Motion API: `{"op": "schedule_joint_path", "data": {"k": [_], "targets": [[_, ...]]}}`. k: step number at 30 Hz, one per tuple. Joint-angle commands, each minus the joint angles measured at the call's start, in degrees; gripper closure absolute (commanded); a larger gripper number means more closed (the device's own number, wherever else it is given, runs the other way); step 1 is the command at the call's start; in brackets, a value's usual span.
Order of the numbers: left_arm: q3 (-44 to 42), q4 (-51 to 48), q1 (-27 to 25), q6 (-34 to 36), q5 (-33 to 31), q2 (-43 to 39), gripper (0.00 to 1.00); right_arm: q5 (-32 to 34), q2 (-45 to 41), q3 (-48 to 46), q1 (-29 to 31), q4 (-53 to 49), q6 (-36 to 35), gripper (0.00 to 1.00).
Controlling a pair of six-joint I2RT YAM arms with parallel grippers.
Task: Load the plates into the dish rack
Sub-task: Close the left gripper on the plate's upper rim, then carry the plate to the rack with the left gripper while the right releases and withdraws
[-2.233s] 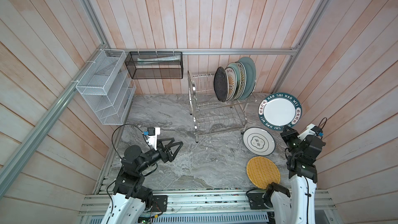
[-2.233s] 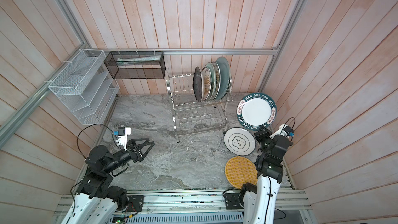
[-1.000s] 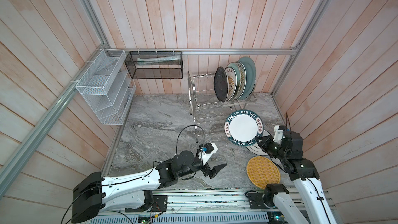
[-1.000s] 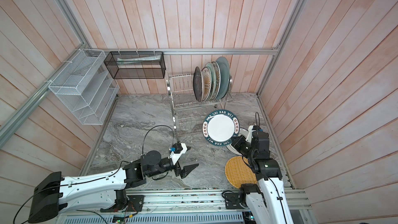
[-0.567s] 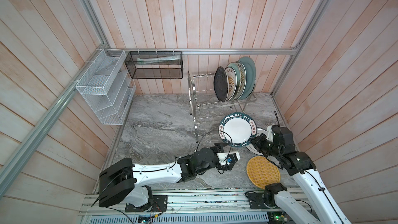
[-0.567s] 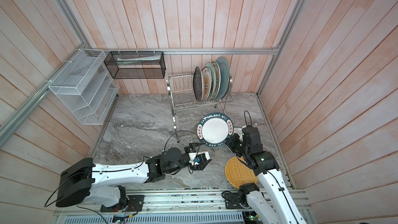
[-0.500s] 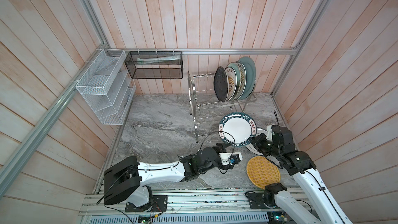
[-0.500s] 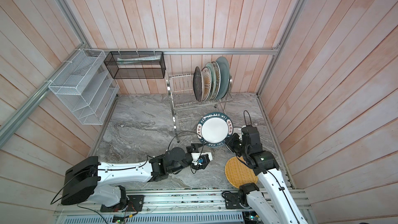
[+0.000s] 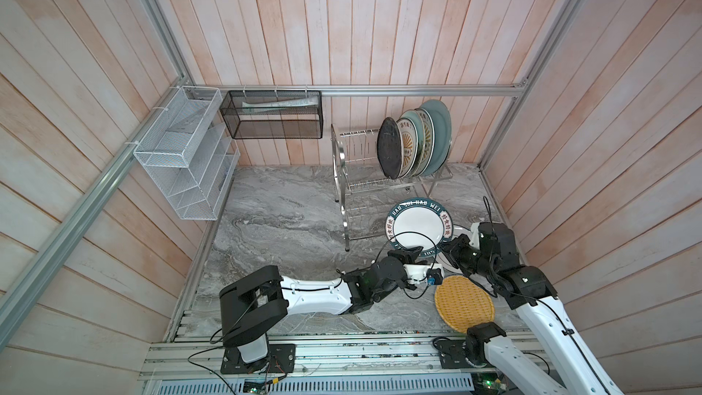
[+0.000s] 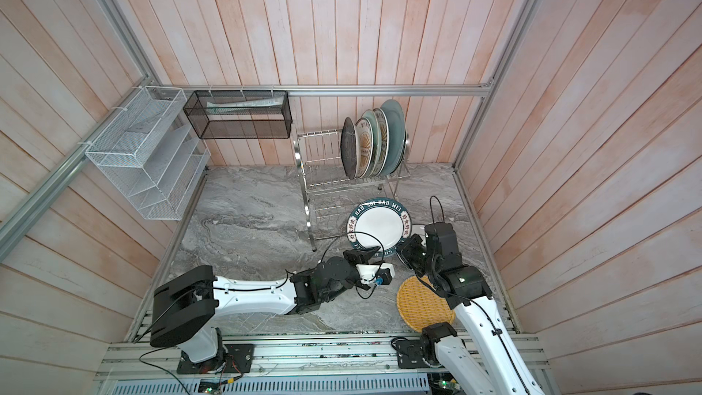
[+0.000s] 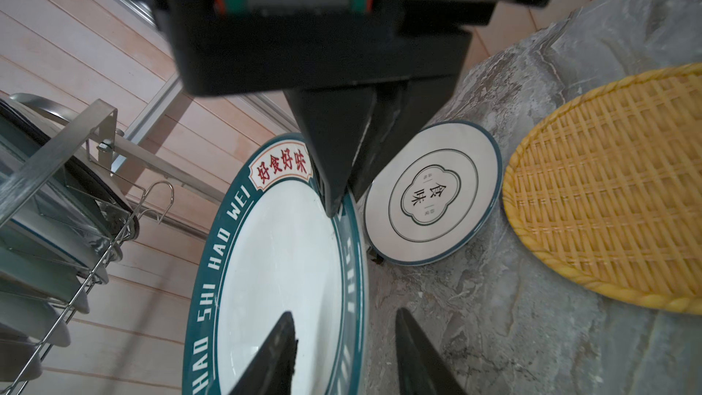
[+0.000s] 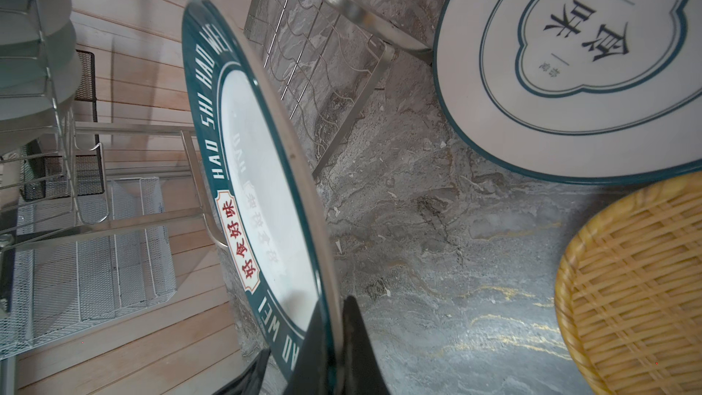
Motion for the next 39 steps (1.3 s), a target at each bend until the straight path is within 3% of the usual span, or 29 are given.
{"op": "schedule_joint_path", "data": {"k": [1,5,9,13,15,17,20,28,35,37,39], "targets": [[2.1,2.0,-0.3,1.6,-3.6,2.3,0.6,-0.4,-1.4,2.1,0.3,0.9,0.8,1.0],[3.3,3.8,-0.3,1.2,-6.1,4.3,0.67,-0.4,-2.7,1.7,0.3,0.4,1.2,1.0],[4.8,5.0,-0.4,0.8,-8.9,6.1,0.8,-0.7,-3.5,1.2,0.3,0.0,1.4,1.0],[5.7,5.9,-0.6,0.9,-11.2,7.2,0.82,-1.3,-4.0,0.5,0.3,0.5,1.9,1.0],[5.3,6.5,-0.8,1.3,-11.7,7.0,0.87,-1.6,-4.0,0.3,0.3,0.8,2.1,1.0],[4.6,7.0,-1.2,1.4,-11.7,6.3,0.98,-2.2,-4.0,0.2,0.4,1.3,2.1,1.0],[2.7,7.6,-1.9,1.5,-10.9,4.3,1.0,-2.7,-4.0,0.0,0.4,2.1,2.2,1.0],[-3.2,5.3,-3.2,-0.1,-8.9,-3.7,1.0,-1.3,-1.2,3.3,0.4,4.5,-1.1,0.45],[-9.6,-3.7,-4.8,-7.9,-2.1,-16.6,1.0,4.0,2.6,10.1,0.3,6.8,-8.7,0.22],[-11.3,-8.5,-5.1,-11.8,1.4,-21.9,1.0,6.1,2.3,11.0,0.3,8.0,-11.3,0.2],[-12.0,-15.1,-5.3,-16.7,6.0,-27.6,1.0,8.4,1.3,11.6,0.3,8.8,-14.8,0.1]]}}
